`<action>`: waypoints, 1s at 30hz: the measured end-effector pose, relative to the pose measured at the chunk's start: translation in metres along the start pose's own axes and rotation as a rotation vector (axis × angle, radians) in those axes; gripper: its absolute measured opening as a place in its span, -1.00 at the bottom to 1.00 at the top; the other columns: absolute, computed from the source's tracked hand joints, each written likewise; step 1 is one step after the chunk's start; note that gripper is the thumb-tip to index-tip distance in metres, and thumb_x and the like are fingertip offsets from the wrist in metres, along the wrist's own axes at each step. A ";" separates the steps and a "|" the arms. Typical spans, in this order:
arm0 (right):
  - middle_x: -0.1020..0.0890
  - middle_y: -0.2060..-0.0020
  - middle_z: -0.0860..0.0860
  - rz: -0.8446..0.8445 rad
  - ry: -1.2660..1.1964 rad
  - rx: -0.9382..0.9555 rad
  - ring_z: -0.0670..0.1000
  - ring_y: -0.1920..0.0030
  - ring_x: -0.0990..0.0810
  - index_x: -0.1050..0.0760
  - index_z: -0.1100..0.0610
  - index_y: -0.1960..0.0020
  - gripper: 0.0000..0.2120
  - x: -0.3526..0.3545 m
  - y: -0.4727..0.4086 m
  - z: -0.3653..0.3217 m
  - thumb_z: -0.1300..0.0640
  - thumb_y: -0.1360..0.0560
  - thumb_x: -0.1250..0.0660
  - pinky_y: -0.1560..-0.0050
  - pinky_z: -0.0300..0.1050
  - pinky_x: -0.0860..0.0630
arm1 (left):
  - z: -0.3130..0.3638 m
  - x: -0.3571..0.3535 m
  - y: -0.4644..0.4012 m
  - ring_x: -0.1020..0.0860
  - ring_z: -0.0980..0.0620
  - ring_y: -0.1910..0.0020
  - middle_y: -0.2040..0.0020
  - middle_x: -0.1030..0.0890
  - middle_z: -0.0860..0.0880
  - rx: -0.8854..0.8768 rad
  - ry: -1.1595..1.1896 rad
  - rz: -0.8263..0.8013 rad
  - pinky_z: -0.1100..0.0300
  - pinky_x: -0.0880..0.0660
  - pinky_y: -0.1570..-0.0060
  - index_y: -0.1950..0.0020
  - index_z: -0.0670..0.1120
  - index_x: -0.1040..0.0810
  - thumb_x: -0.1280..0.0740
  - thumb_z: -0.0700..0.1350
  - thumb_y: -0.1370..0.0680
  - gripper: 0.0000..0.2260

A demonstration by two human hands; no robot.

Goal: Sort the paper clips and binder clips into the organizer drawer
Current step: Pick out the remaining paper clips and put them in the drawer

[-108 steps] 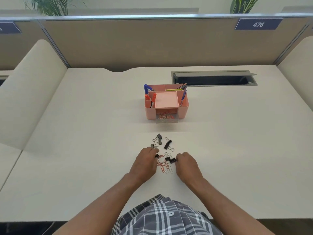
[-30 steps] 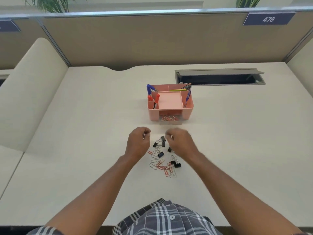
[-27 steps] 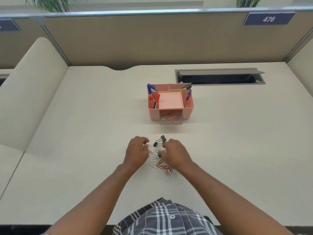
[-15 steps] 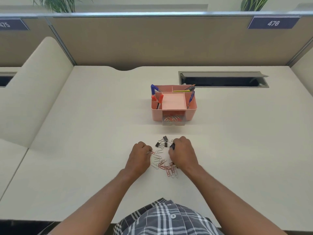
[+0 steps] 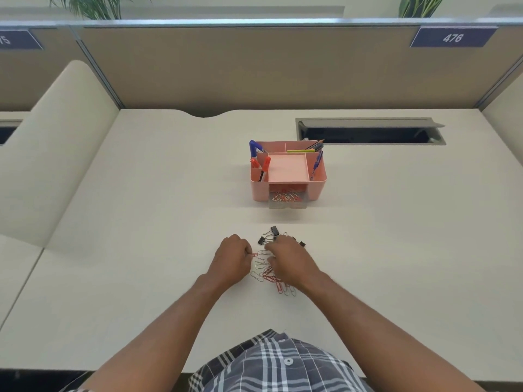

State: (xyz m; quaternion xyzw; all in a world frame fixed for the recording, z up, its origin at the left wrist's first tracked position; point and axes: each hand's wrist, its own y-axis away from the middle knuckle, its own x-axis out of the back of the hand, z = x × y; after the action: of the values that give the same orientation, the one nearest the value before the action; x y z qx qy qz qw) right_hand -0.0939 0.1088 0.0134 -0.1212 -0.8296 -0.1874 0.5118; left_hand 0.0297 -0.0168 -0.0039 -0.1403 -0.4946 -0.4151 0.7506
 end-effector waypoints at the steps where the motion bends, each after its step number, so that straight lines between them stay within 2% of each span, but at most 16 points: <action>1: -0.51 -0.01 0.10 -0.012 0.010 0.001 0.14 -0.11 -0.46 -0.52 0.17 -0.04 -0.85 -0.003 -0.001 -0.002 0.16 -0.53 -0.24 0.03 0.04 -0.50 | -0.001 0.000 0.001 -0.48 0.00 0.00 0.05 -0.52 -0.01 -0.003 0.006 -0.005 0.18 -0.42 0.09 0.08 -0.03 -0.59 -0.31 -0.13 -0.52 -0.93; 4: -0.50 0.02 0.11 -0.010 0.036 0.008 0.16 -0.08 -0.46 -0.52 0.20 -0.01 -0.85 -0.011 -0.002 -0.005 0.15 -0.54 -0.25 0.07 0.06 -0.50 | -0.002 0.001 0.006 -0.47 0.00 0.01 0.06 -0.53 0.00 -0.014 0.030 -0.004 0.16 -0.43 0.08 0.09 -0.03 -0.57 -0.29 -0.15 -0.51 -0.93; 9: -0.50 0.03 0.10 0.008 0.071 -0.021 0.14 -0.05 -0.45 -0.50 0.21 0.05 -0.89 -0.015 -0.005 -0.006 0.22 -0.53 -0.20 0.12 0.04 -0.48 | -0.002 0.002 0.012 -0.47 0.05 0.09 0.12 -0.55 0.06 0.034 0.089 0.015 0.18 -0.37 0.17 0.17 0.02 -0.48 -0.29 -0.14 -0.49 -0.93; 14: -0.50 0.02 0.14 -0.046 0.108 -0.046 0.17 -0.04 -0.46 -0.43 0.19 0.13 -0.97 -0.011 -0.007 -0.013 0.28 -0.47 -0.22 0.20 -0.06 -0.30 | -0.001 0.000 0.016 -0.49 0.03 0.19 0.21 -0.56 0.07 0.065 0.135 0.042 0.15 -0.40 0.23 0.20 -0.03 -0.47 -0.29 -0.14 -0.48 -0.94; 19: -0.49 -0.05 0.17 -0.049 0.120 -0.073 0.18 -0.10 -0.44 -0.47 0.25 -0.02 -0.84 -0.012 -0.005 -0.019 0.28 -0.46 -0.23 0.09 -0.01 -0.41 | 0.004 -0.004 0.024 -0.52 0.03 0.23 0.24 -0.57 0.06 0.054 0.171 0.046 0.08 -0.48 0.20 0.18 -0.05 -0.48 -0.29 -0.15 -0.48 -0.95; 22: -0.50 -0.05 0.16 -0.037 0.116 -0.062 0.17 -0.10 -0.45 -0.45 0.24 -0.06 -0.82 -0.015 -0.003 -0.020 0.32 -0.47 -0.20 0.11 -0.04 -0.39 | 0.006 -0.009 0.028 -0.51 0.03 0.25 0.26 -0.56 0.06 0.055 0.196 0.060 0.07 -0.49 0.22 0.19 -0.03 -0.47 -0.28 -0.17 -0.48 -0.93; 25: -0.52 -0.01 0.16 -0.039 0.115 -0.017 0.17 -0.06 -0.47 -0.45 0.23 0.00 -0.86 -0.015 0.000 -0.020 0.33 -0.47 -0.20 0.18 -0.07 -0.29 | 0.007 -0.010 0.031 -0.51 0.04 0.28 0.29 -0.56 0.05 0.086 0.258 0.086 0.10 -0.48 0.24 0.18 -0.02 -0.48 -0.29 -0.19 -0.48 -0.92; 27: -0.55 0.04 0.16 -0.025 0.064 -0.029 0.18 -0.03 -0.50 -0.44 0.21 0.08 -0.88 -0.013 0.000 -0.017 0.34 -0.45 -0.18 0.20 -0.04 -0.30 | 0.007 -0.009 0.031 -0.52 0.05 0.30 0.33 -0.57 0.03 0.136 0.329 0.106 0.13 -0.47 0.25 0.18 -0.01 -0.50 -0.30 -0.19 -0.49 -0.90; 30: -0.60 -0.01 0.12 0.042 -0.068 -0.089 0.15 -0.07 -0.54 -0.52 0.19 -0.04 -0.78 -0.009 -0.002 -0.011 0.32 -0.48 -0.17 0.07 -0.05 -0.42 | 0.007 -0.007 0.030 -0.54 0.06 0.29 0.32 -0.60 0.04 0.216 0.420 0.132 0.16 -0.47 0.23 0.16 0.03 -0.52 -0.32 -0.18 -0.50 -0.89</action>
State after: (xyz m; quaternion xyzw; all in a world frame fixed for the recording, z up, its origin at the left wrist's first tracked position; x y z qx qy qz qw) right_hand -0.0818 0.1024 0.0098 -0.1676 -0.8346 -0.2092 0.4812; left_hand 0.0468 0.0099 -0.0009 -0.0018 -0.3589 -0.3301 0.8730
